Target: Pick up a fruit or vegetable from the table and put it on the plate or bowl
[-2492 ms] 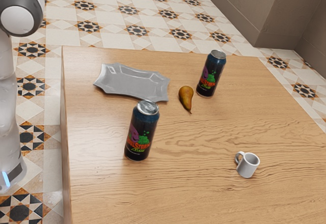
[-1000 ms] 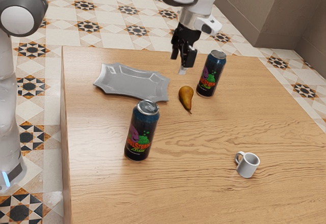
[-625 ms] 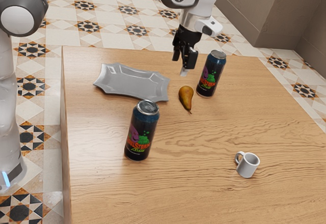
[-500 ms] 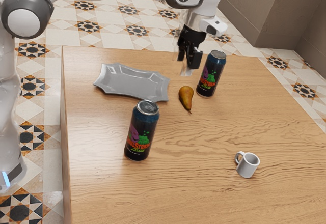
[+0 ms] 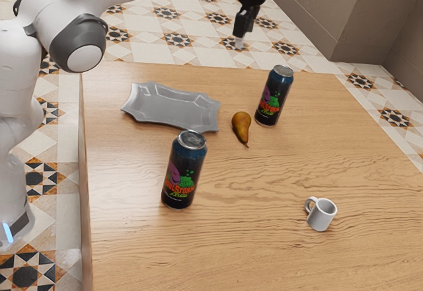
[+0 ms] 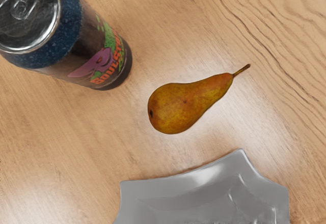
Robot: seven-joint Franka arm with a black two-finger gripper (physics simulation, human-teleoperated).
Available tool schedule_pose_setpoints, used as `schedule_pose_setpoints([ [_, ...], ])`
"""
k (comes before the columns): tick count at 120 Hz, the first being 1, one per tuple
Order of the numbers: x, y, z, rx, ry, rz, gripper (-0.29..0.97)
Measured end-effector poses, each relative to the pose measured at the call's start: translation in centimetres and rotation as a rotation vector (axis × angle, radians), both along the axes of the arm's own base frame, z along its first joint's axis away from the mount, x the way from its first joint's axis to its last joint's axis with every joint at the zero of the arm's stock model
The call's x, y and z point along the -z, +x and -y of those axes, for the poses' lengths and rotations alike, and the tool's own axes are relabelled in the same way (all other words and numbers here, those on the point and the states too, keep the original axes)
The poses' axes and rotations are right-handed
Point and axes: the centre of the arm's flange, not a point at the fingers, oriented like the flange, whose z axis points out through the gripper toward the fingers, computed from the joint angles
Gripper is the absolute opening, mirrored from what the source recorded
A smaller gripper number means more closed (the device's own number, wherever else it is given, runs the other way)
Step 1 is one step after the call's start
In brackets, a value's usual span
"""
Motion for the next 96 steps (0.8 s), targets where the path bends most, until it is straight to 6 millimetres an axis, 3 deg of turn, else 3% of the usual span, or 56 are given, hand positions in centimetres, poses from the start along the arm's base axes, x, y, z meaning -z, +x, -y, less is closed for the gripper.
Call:
schedule_pose_setpoints([
  [42, 0.03, -0.02, 0.06, 0.284, 0.037, -0.022, 0.68],
  [96, 0.05, -0.02, 0.06, 0.473, 0.064, -0.036, 0.68],
])
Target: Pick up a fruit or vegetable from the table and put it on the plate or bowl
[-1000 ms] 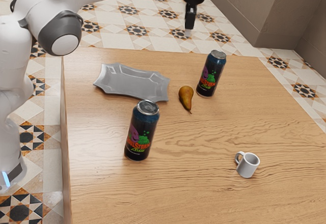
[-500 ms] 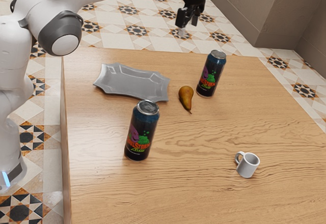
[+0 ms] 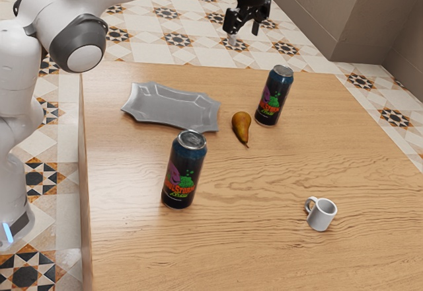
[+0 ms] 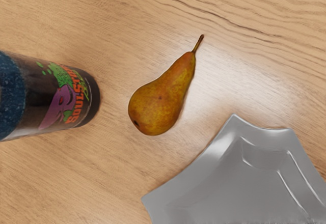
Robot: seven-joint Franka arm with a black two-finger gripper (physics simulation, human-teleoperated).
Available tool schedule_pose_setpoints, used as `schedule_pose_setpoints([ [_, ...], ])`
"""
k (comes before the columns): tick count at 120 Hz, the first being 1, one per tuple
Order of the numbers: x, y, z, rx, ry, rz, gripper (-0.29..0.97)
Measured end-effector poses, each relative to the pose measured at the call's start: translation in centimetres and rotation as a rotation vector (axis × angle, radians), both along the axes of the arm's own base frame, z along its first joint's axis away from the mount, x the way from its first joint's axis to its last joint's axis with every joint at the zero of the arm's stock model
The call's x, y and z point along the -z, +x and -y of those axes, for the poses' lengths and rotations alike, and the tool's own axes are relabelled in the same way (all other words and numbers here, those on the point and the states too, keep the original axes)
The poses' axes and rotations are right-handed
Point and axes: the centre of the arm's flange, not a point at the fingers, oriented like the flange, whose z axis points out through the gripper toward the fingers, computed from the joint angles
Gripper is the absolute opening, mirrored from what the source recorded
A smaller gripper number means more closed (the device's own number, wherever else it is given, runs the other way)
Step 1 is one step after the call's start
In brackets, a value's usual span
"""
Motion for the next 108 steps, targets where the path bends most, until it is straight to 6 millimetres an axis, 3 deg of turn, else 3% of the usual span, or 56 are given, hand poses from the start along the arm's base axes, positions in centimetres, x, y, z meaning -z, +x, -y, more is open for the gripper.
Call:
schedule_pose_setpoints([
  [108, 0.01, 0.0, 0.01, 0.133, 0.019, -0.009, 0.68],
])
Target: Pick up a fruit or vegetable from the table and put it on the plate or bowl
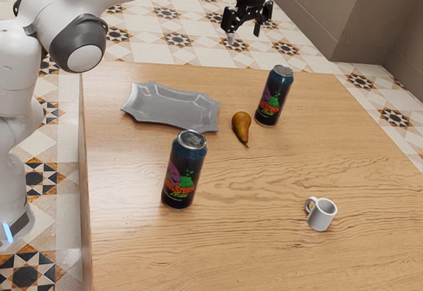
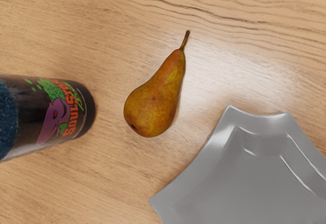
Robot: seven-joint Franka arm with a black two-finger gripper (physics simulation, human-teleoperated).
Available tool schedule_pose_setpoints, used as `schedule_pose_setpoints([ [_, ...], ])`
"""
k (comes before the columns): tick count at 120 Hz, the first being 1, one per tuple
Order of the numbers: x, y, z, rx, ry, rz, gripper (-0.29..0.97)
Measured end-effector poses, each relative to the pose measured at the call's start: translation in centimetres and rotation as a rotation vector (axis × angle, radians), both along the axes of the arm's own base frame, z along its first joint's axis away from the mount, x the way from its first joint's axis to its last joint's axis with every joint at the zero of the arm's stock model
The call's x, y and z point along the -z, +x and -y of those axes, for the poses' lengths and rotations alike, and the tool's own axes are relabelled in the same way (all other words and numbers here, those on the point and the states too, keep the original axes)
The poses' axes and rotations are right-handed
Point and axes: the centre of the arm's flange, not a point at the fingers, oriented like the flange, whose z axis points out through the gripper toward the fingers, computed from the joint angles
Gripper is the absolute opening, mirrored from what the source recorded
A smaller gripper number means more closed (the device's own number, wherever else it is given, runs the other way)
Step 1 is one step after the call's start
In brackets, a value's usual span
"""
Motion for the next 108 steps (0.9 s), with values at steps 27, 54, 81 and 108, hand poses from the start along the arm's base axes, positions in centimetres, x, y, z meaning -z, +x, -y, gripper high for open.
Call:
schedule_pose_setpoints([
  [27, 0.0, 0.0, -0.01, 0.012, 0.002, -0.001, 0.68],
  [54, -0.03, -0.01, -0.01, 0.02, 0.003, -0.001, 0.68],
  [81, -0.04, -0.01, -0.01, 0.026, 0.004, -0.001, 0.68],
  [108, -0.03, -0.01, 0.0, 0.03, 0.005, -0.001, 0.68],
])
